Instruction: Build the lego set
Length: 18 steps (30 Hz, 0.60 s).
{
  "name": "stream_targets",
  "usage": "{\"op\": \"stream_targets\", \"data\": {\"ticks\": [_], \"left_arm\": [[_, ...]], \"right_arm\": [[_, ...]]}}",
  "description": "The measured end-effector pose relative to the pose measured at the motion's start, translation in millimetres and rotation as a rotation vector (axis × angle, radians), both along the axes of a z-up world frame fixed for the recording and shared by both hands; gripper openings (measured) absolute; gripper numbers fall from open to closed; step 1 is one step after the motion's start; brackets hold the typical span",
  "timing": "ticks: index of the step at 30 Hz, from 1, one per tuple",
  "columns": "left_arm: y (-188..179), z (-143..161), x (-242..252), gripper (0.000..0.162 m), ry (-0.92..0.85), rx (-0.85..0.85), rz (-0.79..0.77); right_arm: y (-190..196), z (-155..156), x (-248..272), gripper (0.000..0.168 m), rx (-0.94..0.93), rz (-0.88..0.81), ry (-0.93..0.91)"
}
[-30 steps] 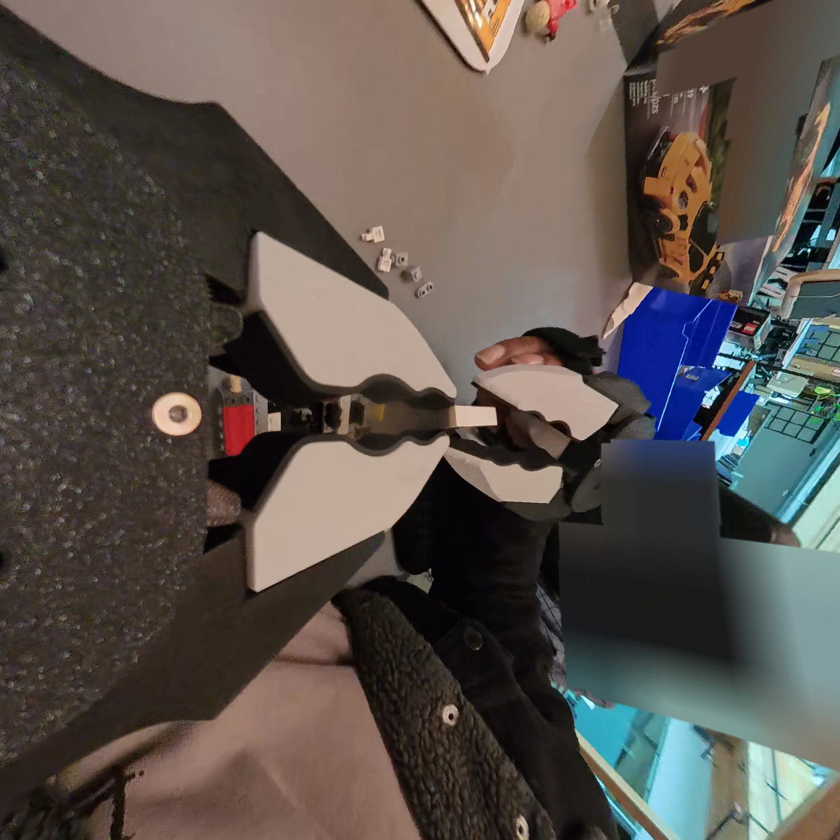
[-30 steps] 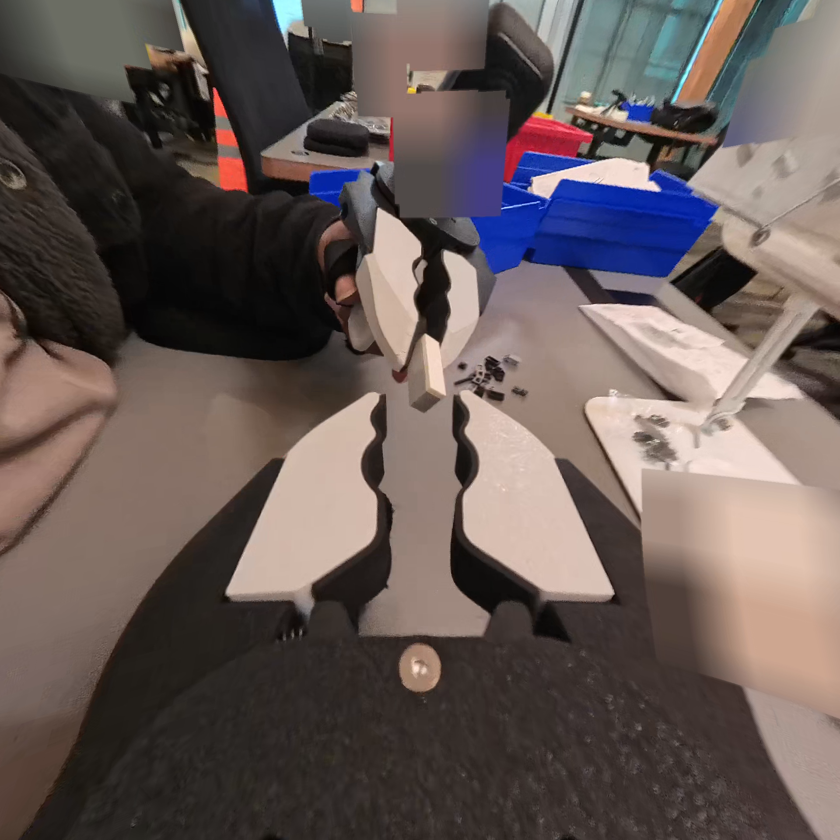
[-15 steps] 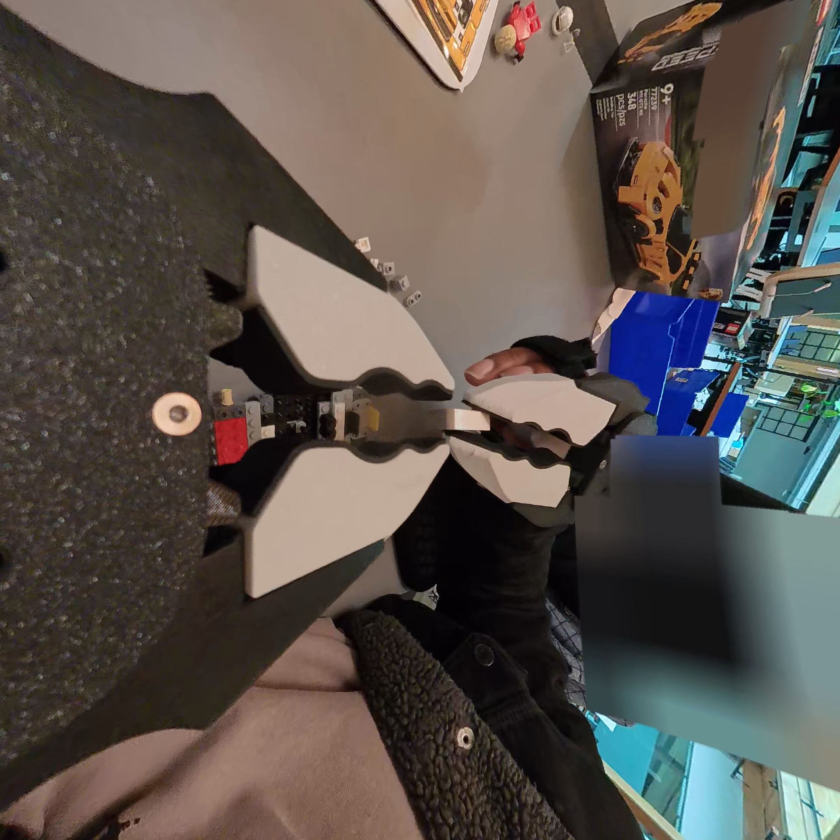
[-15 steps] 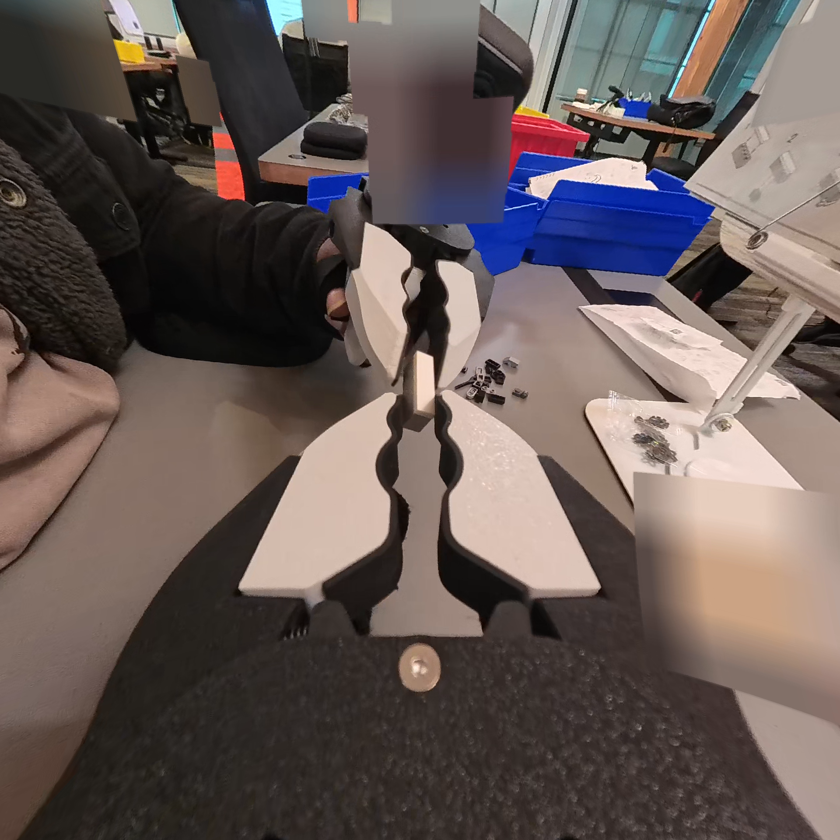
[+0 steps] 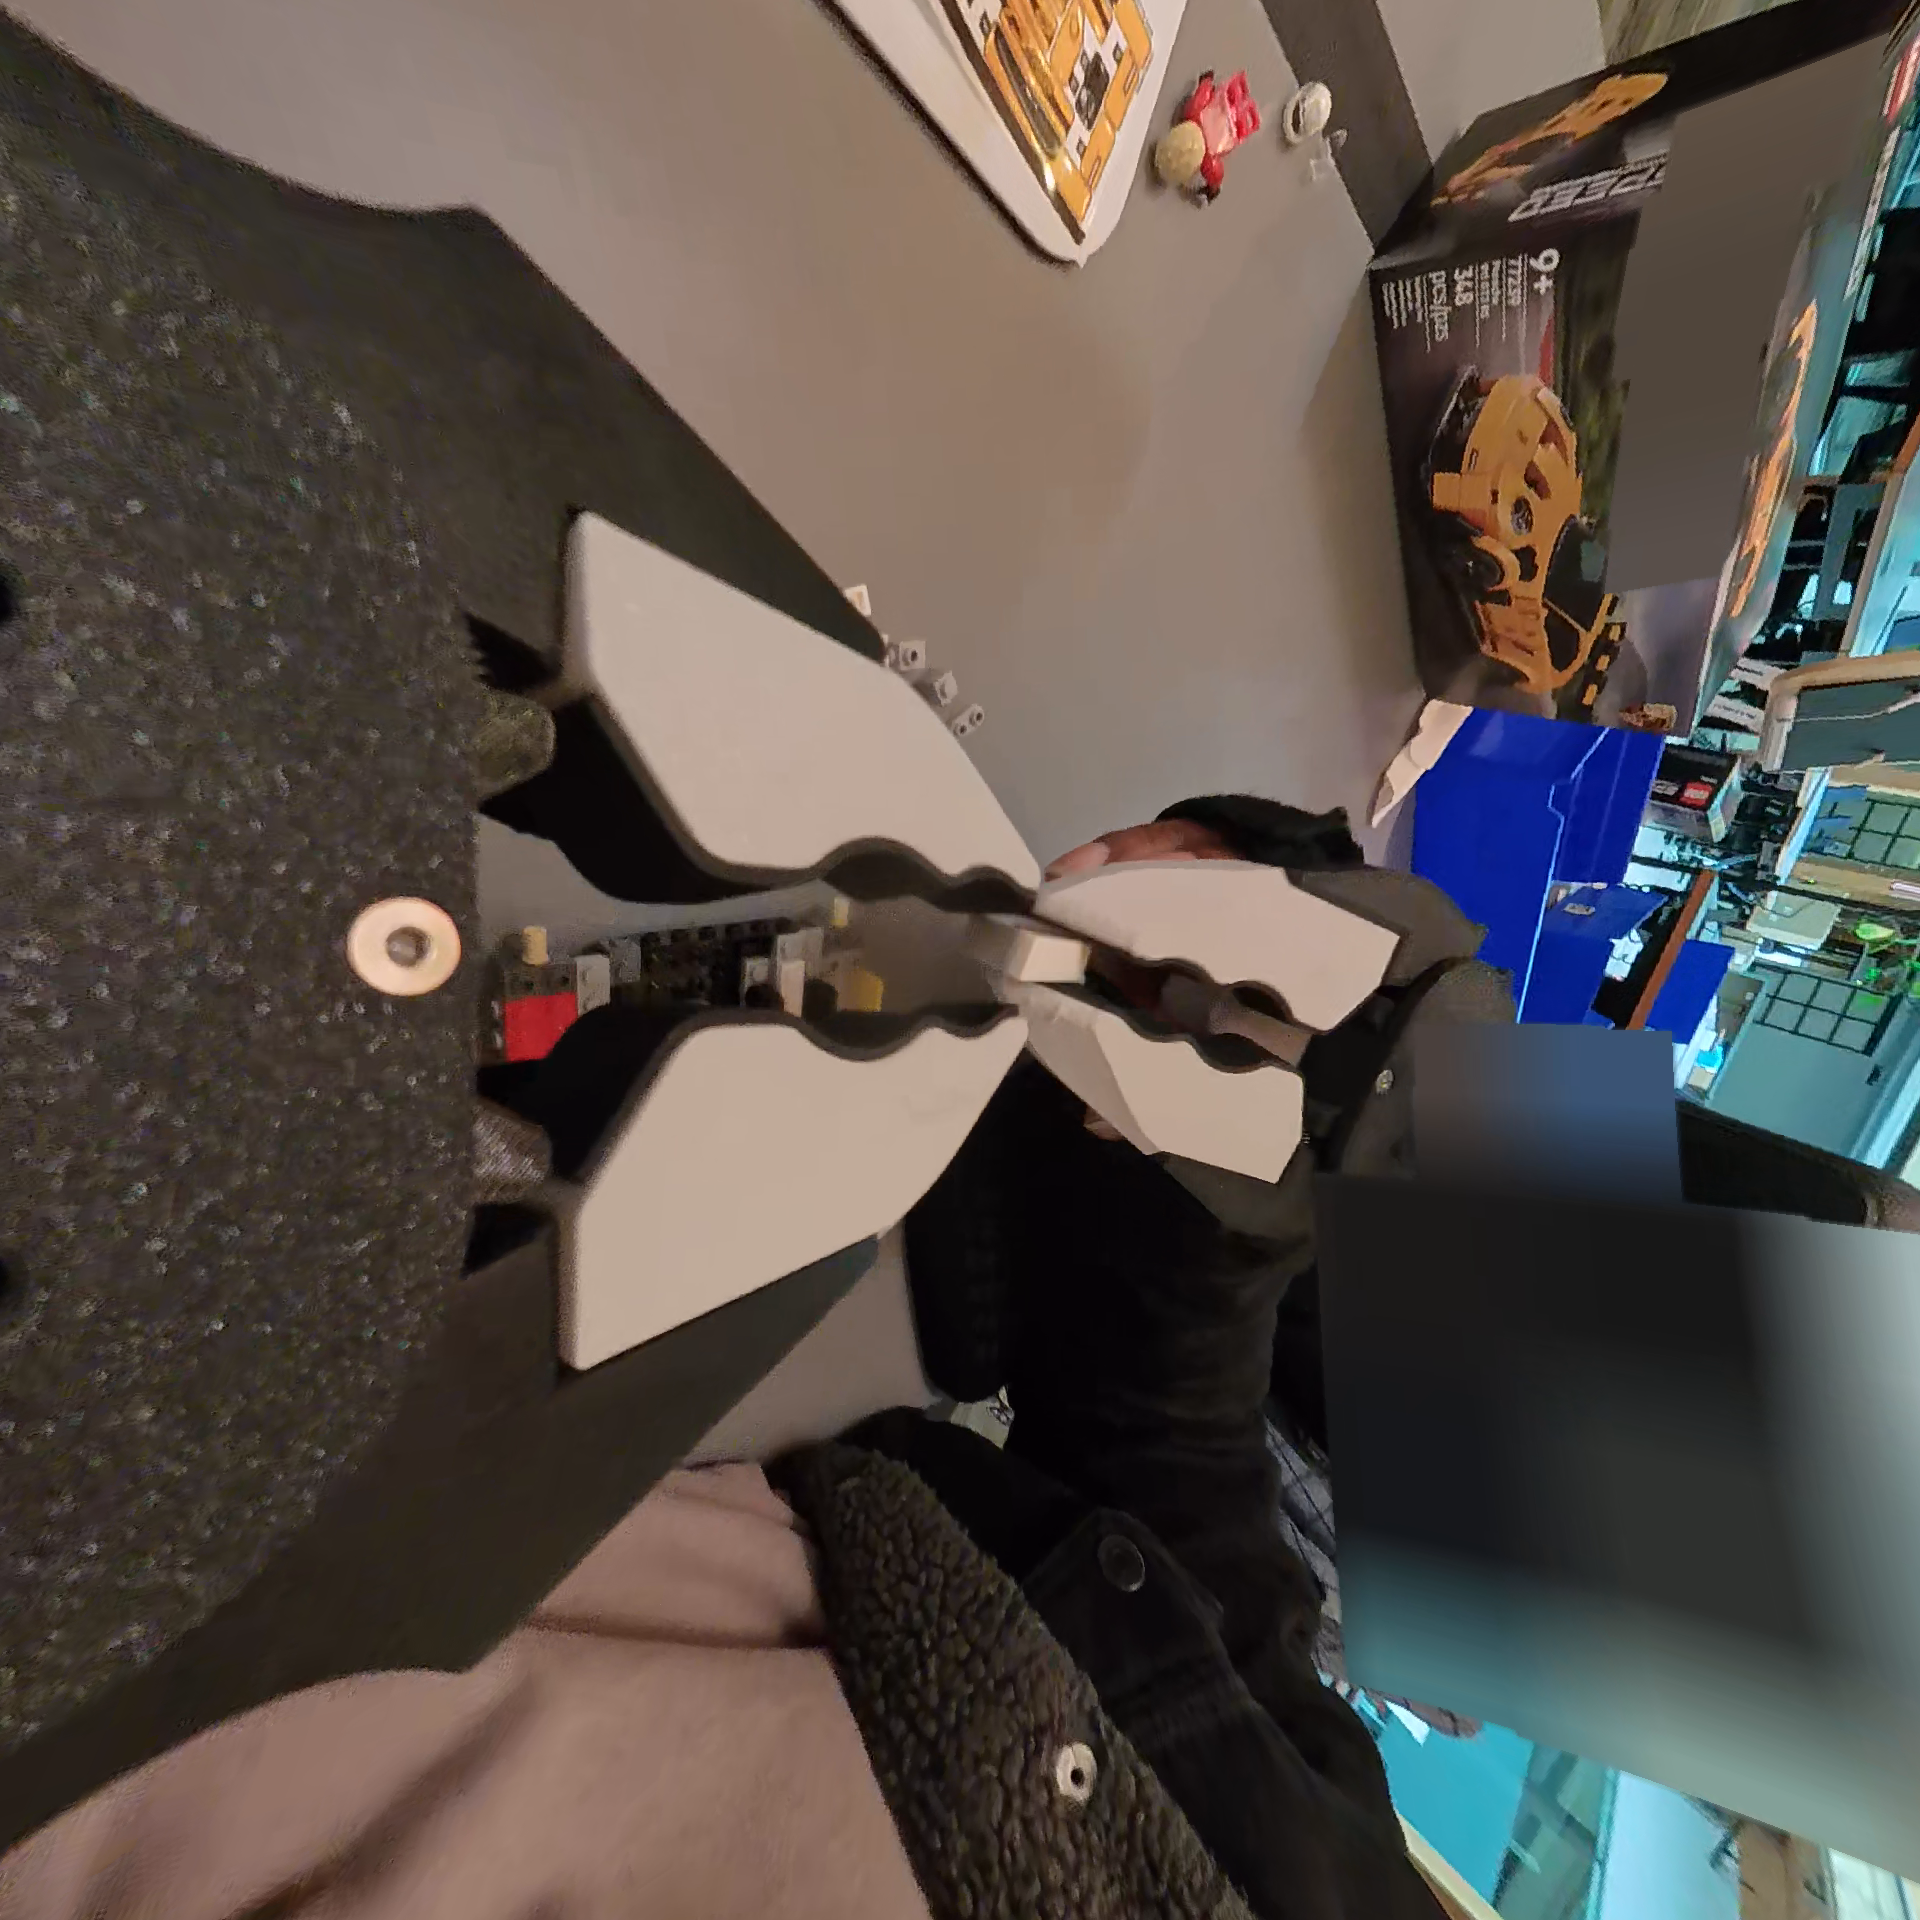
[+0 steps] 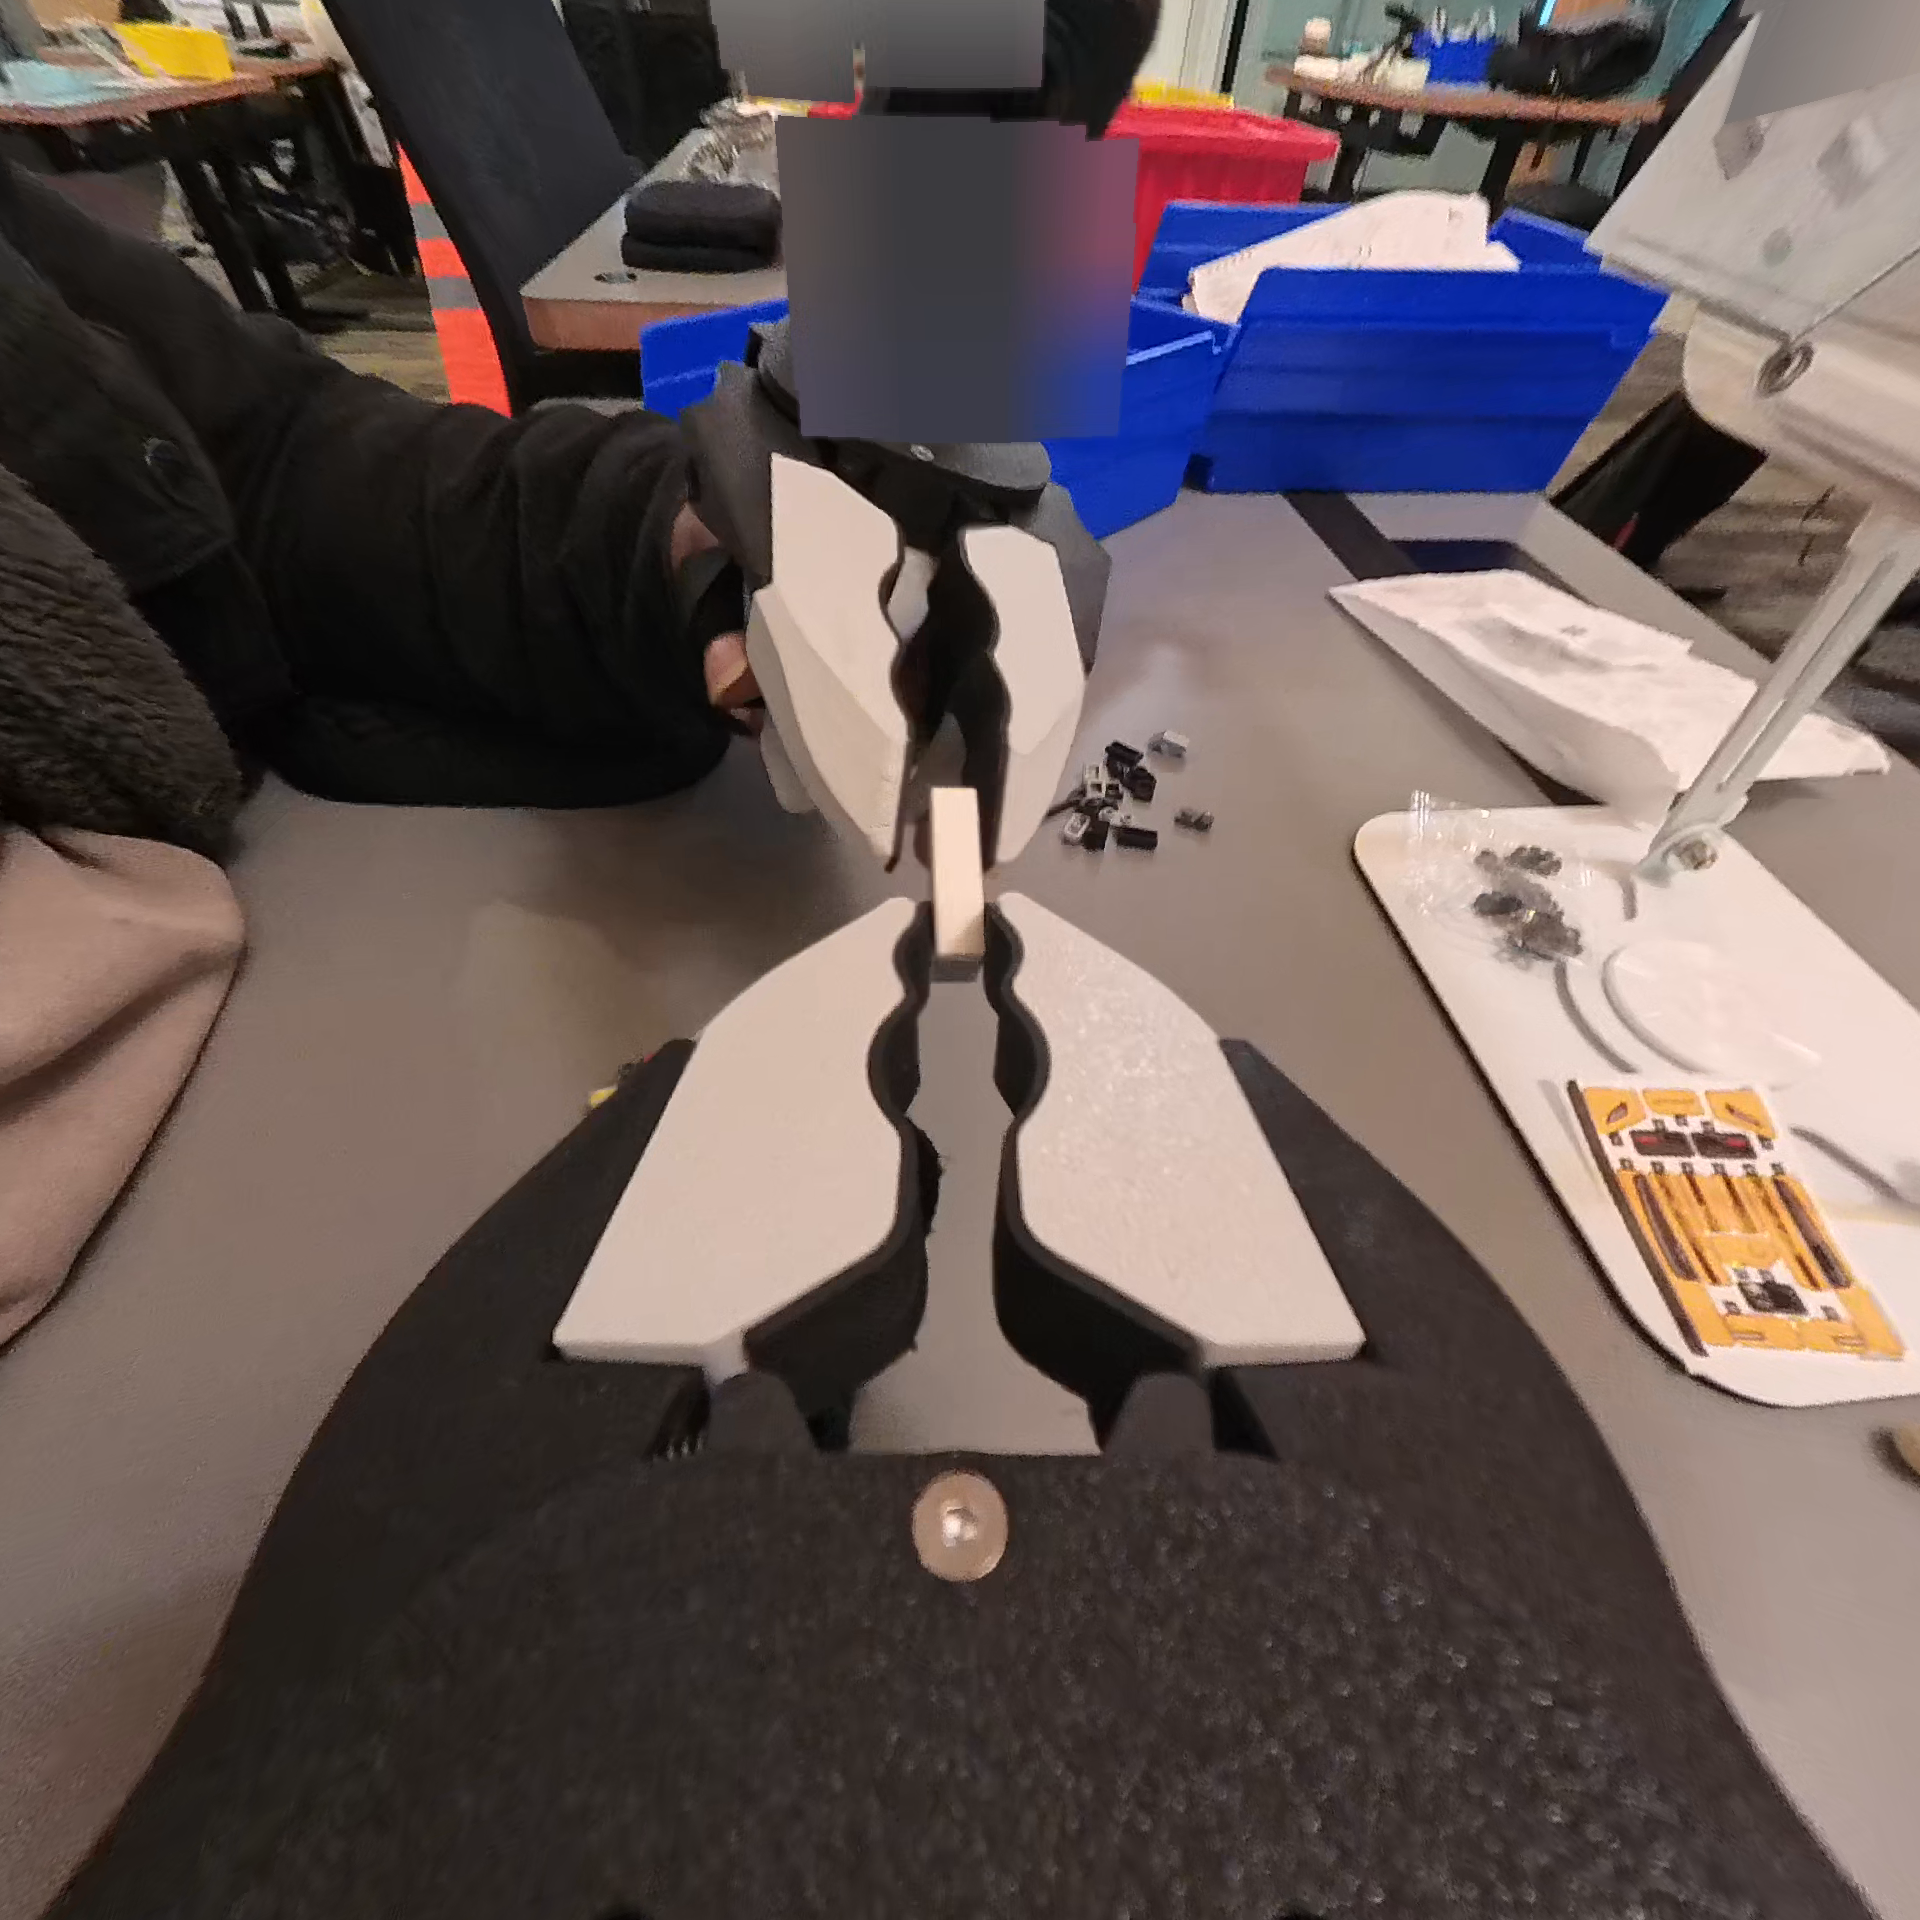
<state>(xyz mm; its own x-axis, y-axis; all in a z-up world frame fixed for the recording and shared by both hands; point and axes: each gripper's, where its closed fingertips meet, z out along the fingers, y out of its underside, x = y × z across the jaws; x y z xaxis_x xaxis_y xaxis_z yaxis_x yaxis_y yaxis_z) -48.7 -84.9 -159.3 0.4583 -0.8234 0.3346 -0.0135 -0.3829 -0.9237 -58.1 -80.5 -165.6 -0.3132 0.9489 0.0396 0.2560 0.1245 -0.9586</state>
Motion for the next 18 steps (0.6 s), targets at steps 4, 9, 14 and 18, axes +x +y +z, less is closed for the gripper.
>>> {"op": "stream_targets", "data": {"ticks": [4, 9, 14, 18], "left_arm": [[0.5, -9.6, -2.0, 0.012, 0.043, -0.002, -0.008], [-0.2, -12.2, -2.4, 0.011, 0.044, -0.010, -0.026], [-1.1, -16.0, -4.4, 0.009, 0.015, -0.042, -0.056], [-0.8, -19.1, -5.7, 0.009, 0.001, -0.072, -0.066]], "right_arm": [[-2.4, -8.8, -2.6, 0.008, 0.041, -0.006, -0.047], [-1.8, -10.6, -3.5, 0.008, 0.094, -0.017, -0.058], [-0.3, -11.4, -5.4, 0.013, 0.211, -0.042, -0.054], [0.6, -13.7, -7.4, 0.014, 0.352, -0.068, -0.056]]}}
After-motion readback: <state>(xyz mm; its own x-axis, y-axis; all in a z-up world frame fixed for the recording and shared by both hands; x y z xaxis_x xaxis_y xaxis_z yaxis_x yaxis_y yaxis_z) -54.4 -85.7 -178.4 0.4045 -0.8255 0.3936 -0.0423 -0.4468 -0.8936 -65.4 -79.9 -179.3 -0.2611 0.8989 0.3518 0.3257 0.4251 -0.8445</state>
